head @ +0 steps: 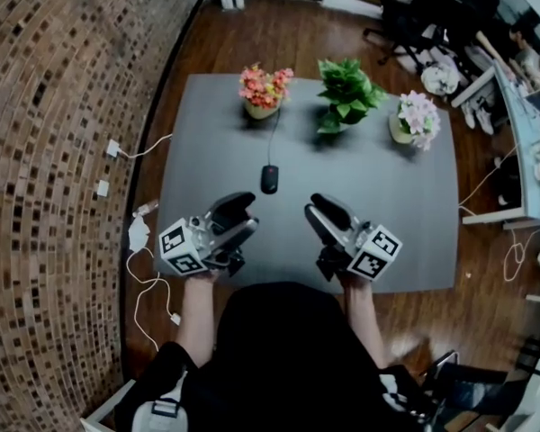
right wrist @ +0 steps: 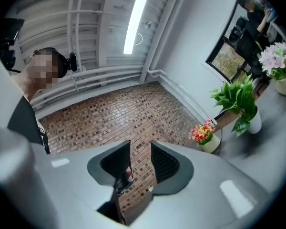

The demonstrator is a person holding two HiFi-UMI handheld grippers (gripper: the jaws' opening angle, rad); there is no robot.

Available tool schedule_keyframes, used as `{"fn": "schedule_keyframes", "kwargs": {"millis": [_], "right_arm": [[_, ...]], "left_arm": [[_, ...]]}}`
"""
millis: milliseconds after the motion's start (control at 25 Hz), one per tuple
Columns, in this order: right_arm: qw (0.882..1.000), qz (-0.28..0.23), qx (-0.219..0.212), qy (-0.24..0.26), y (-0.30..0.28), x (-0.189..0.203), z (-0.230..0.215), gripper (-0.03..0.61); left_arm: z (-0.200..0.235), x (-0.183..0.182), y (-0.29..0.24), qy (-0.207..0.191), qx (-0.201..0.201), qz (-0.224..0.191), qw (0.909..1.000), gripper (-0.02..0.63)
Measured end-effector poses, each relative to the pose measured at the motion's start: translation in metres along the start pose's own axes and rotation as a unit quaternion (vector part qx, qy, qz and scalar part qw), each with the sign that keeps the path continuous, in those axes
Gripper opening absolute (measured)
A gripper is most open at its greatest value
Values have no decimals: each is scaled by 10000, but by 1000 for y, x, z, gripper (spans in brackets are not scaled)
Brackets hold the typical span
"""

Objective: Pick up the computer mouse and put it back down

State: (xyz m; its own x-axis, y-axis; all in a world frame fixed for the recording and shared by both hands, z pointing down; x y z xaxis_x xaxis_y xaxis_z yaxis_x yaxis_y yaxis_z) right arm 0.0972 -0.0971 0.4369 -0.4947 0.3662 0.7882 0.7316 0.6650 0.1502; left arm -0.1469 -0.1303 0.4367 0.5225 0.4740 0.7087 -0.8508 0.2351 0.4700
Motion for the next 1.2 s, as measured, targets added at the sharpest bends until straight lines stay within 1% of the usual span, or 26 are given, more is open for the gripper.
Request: {"fn": "schedule_keyframes", "kwargs": {"millis": [80, 160, 200, 320, 400, 600, 680, 800, 880, 1000, 1080, 1200], "right_arm": [[10000, -16, 35, 52, -1, 2, 0, 132], [9999, -56, 78, 87, -4, 5, -7, 115], [9999, -59, 35, 77, -10, 8, -12, 114], [9995, 87, -298, -12, -33, 20, -24, 106], [9992, 205, -334, -10, -37, 21, -25, 105], [9999, 95, 106, 11, -15, 10, -13, 73], [9997, 43, 224, -12, -9, 10, -12, 54], [9995, 14, 308, 52, -8, 13, -16, 0], [9994, 61, 308, 163, -9, 16, -16, 0], [9993, 172, 246, 244, 1, 12, 1, 0], [9992, 187, 243, 265, 28, 4, 13, 0], [9990, 89, 326, 288, 61, -6, 11, 0]], "left_arm": [[5, 4, -2, 53, 50, 121, 9999, 229], [15, 7, -3, 125, 76, 175, 9997, 229], [20, 7, 2, 110, 10, 175, 9998, 229], [22, 4, 21, -115, -344, 33, 9993, 229], [21, 6, 23, -120, -409, -27, 9991, 229], [17, 8, 0, 241, -156, 178, 9994, 221], [15, 7, -6, 298, -110, 208, 9993, 218], [21, 9, -8, 316, -33, 242, 9992, 218], [23, 11, -7, 325, 1, 251, 9992, 217], [2, 16, -10, 329, -51, 279, 9991, 213], [-22, 30, -25, 314, -73, 312, 9990, 212], [-31, 47, -45, 279, -54, 397, 9988, 212]]}}
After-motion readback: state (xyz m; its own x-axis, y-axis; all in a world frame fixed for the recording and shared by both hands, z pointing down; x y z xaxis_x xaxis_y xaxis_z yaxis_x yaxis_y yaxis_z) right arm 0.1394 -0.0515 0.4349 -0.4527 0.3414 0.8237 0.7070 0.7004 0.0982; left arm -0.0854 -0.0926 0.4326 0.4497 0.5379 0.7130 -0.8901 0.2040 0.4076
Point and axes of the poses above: the fingertips, and each gripper's own axes: y backward along the fingers, z to its left, x out of its underside, the point moved 8 cm from there along y, backward along the fingers, and after that the axes turned 1 degree about x, right-handed, at the moved point
